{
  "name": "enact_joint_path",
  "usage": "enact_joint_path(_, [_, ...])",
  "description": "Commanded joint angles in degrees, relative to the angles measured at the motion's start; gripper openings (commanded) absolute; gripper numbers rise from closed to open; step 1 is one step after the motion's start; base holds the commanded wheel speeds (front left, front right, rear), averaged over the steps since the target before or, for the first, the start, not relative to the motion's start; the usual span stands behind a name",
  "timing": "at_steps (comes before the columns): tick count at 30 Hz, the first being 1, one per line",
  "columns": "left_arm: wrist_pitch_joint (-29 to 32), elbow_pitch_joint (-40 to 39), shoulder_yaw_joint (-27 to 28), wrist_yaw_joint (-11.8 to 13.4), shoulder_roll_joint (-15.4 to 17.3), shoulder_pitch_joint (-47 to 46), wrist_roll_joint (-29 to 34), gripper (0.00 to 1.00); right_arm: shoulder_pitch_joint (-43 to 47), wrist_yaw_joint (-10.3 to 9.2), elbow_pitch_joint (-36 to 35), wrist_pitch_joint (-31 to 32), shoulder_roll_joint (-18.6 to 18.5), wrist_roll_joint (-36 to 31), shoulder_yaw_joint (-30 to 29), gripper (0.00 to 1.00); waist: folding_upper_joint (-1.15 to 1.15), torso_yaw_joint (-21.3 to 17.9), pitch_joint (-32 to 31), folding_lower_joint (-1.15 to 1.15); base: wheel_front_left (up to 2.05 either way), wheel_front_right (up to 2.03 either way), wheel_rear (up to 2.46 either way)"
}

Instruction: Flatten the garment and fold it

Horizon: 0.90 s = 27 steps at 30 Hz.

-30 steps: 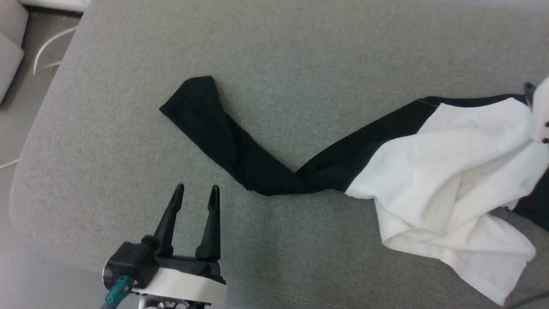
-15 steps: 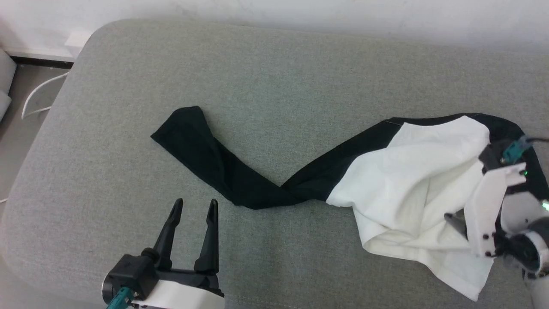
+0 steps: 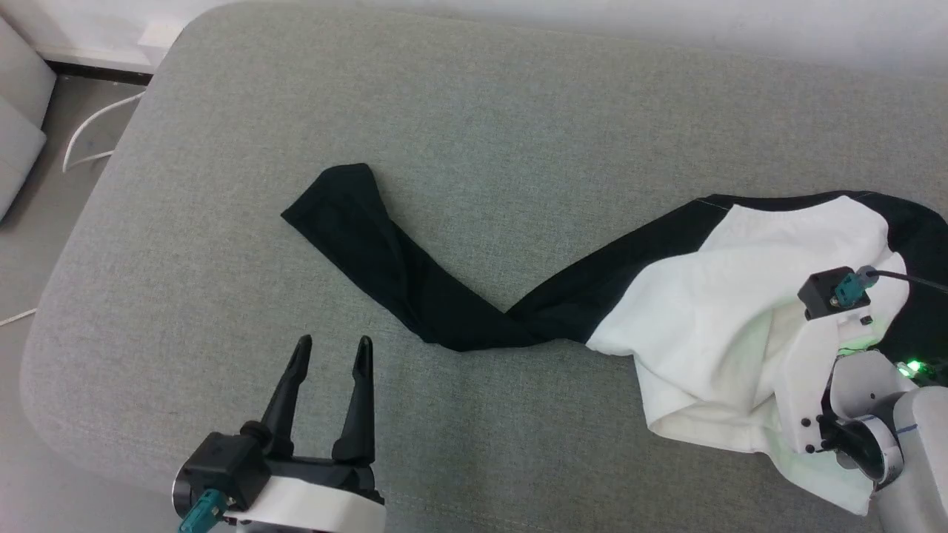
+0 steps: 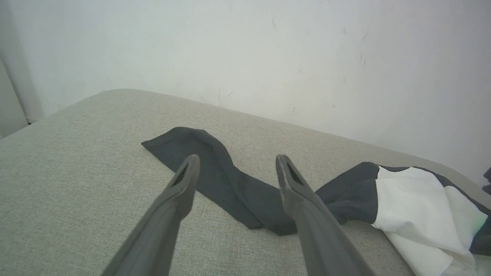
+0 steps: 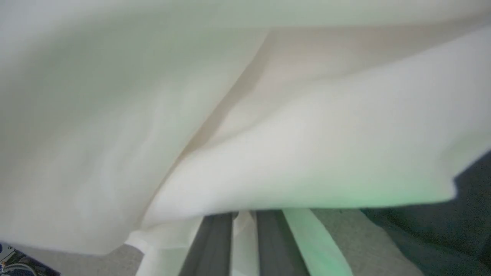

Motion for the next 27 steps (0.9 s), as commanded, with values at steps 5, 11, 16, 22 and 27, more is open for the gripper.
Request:
enact_joint_path(5, [-0.27, -0.06, 0.55, 0.03, -0.1, -0.5, 0.54, 1.0, -1.27, -0.05, 1.58, 0.04, 0.44, 3.0, 2.01, 0.0, 0.0, -1.05, -0.2, 0.0, 0.0, 0.0, 0.0])
enact_joint_path(11, [-0.27, -0.14, 0.67, 0.16, -0.1, -0.28, 0.43, 1.0, 0.74, -0.05, -5.25, 7.73, -2.99, 10.57, 5.11, 0.0, 0.0, -3.0, -0.94, 0.0, 0.0, 0.0, 0.0])
enact_joint_path(16, [-0.27, -0.02, 0.54, 0.35, -0.1, 0.27, 0.21, 1.0, 6.85, -0.05, -11.03, 16.16, -6.2, 15.99, 5.41, 0.0, 0.0, -4.7, -1.47, 0.0, 0.0, 0.0, 0.0])
enact_joint_path(22, [-0.27, -0.11, 0.94, -0.06, -0.1, -0.24, 0.57, 1.0, 11.11, -0.05, -13.3, 19.17, -6.04, 16.16, 3.71, 0.0, 0.0, -6.33, -0.89, 0.0, 0.0, 0.0, 0.0])
enact_joint_path(27, [-0.27, 0.13, 1.4, -0.56, -0.1, -0.47, 1.18, 1.0, 12.21, -0.05, -12.74, 17.06, -4.26, 14.07, 1.76, 0.11, 0.0, -7.45, -0.84, 0.0, 0.0, 0.0, 0.0])
